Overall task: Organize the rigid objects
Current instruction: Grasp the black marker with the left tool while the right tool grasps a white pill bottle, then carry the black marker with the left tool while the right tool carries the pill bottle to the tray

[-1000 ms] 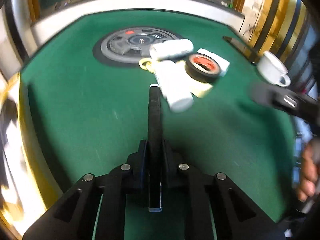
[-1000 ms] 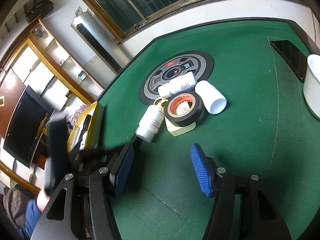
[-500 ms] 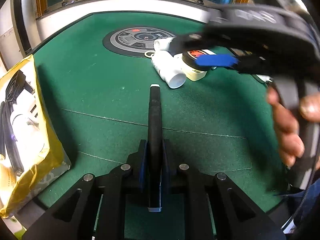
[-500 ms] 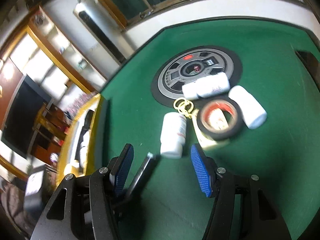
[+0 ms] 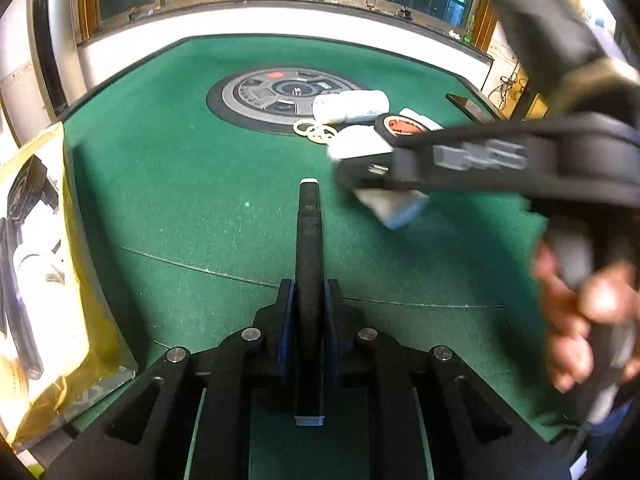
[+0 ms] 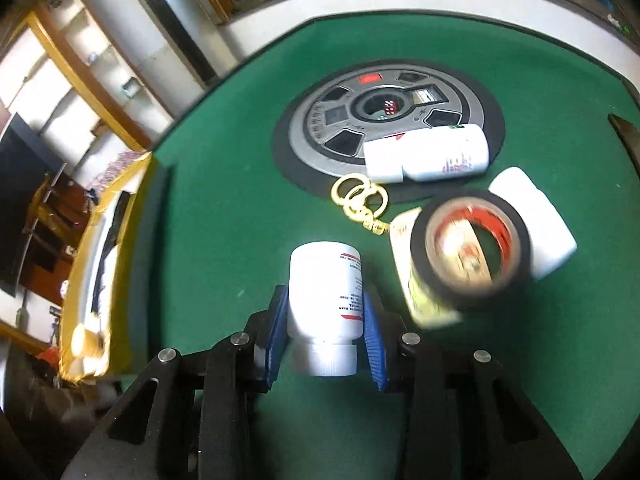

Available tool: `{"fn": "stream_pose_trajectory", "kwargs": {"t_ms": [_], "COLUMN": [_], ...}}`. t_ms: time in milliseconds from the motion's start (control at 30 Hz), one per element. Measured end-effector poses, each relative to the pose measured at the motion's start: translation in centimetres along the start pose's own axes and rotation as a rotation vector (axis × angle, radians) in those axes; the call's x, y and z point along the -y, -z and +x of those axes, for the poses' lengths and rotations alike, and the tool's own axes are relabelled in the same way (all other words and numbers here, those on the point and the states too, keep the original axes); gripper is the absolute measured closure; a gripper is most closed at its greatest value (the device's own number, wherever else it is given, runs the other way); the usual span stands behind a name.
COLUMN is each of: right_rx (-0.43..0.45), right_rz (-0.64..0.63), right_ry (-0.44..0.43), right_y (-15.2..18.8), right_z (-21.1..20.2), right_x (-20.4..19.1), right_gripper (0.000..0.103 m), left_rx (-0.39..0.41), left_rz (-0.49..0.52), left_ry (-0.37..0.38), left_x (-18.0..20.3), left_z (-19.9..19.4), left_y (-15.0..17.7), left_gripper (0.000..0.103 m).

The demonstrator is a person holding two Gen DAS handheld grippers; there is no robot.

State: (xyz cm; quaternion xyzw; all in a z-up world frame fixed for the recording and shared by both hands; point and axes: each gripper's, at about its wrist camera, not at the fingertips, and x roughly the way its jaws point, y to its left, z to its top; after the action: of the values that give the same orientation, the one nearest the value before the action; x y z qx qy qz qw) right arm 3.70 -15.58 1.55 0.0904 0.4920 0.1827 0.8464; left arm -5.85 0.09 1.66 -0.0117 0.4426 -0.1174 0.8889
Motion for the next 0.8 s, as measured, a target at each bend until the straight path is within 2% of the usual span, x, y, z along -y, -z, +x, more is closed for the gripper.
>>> {"fn": "stream_pose_trajectory", "kwargs": {"t_ms": [167,233,400,600,800], "right_rx": [0.078,0.075,0.087,0.115,0.115], "right_rz": [0.005,0.018,0.002,-0.017,-0.032], "right_ry": [-0.049,-0.068,-0.127,-0.125,-0.140], "right_y": [3.1,3.7,3.5,3.5,3.7], "right_z": [-3.4,-3.2,-3.1,-3.4,-3.2], "right_x": [0.7,1.2,0.4,-0.4,-1.3], "right_gripper": [0.072,0.072,0.072,0.072,0.072], "left_rx": [0.046,0.054,0.087,0.130,0.186], "left_rz": [-0.059,-0.070,-0.080,-0.076,-0.099], "left_ry": [0.035,0.036,0.020,-0.007,-0.038], "left_x": [-0.5,-0.5,-0.6,-0.5,-2.1], "left_z": [-1.0,-1.5,-2.4,-4.0,-6.3], "left_y": [1.3,1.4,1.1,1.1,1.1], "left_gripper": [0.091,0.091,0.091,0.091,0.091]}}
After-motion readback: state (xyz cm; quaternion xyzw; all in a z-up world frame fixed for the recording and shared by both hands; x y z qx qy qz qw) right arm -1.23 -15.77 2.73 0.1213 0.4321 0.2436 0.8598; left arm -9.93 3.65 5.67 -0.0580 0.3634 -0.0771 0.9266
